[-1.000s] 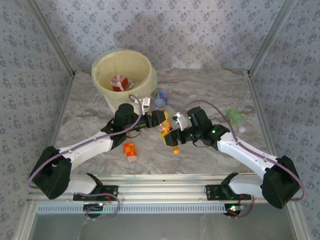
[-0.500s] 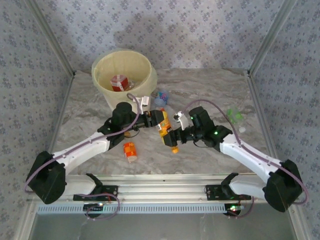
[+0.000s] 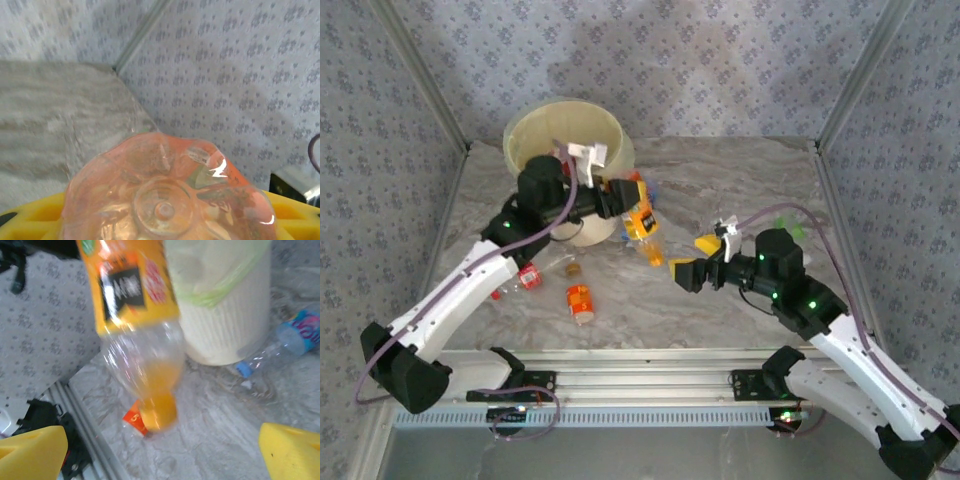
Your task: Put the plastic bottles in the bin
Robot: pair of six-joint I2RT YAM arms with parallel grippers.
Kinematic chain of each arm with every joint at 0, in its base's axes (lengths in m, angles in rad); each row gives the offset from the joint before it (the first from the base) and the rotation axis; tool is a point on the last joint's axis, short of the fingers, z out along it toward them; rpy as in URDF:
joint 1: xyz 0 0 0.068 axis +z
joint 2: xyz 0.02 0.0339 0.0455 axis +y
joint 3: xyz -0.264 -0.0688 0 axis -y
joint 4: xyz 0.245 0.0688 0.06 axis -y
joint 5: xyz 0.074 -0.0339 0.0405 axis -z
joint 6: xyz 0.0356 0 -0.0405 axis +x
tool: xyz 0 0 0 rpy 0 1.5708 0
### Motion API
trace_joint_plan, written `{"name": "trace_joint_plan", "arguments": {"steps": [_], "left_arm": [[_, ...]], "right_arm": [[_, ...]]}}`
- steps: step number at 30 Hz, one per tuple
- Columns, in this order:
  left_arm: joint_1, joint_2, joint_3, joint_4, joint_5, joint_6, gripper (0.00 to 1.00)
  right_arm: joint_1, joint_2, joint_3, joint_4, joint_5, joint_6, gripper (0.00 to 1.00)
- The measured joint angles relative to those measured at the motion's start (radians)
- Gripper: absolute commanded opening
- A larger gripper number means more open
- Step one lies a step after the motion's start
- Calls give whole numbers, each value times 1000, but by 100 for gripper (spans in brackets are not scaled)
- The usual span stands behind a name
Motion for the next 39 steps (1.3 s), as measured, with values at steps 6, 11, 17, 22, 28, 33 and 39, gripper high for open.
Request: {"name": "trace_joint_plan", "arguments": {"steps": [6,11,17,22,28,33,39], "left_arm": [[130,39,232,-93,-25,74,60],[236,97,356,-127,-70,89,60],[339,172,461,-127,-146,92,59],[364,253,568,-142,-188,161,60],[364,334,603,-189,-163,237,60],[364,402,603,-266,-106,278,60],[355,449,619,-354,-52,342,62]], "right_arm": [[0,-31,18,-34,86,0,100],[0,-30,19,-51,112,-1,100],[0,-31,19,-73,124,-3,100],[0,-43,19,-95,128,-4,100],[0,-52,25,-113,141,-3,100],[0,-51,33,-134,160,-3,100],[0,-23,52,-178,234,2,99]]}}
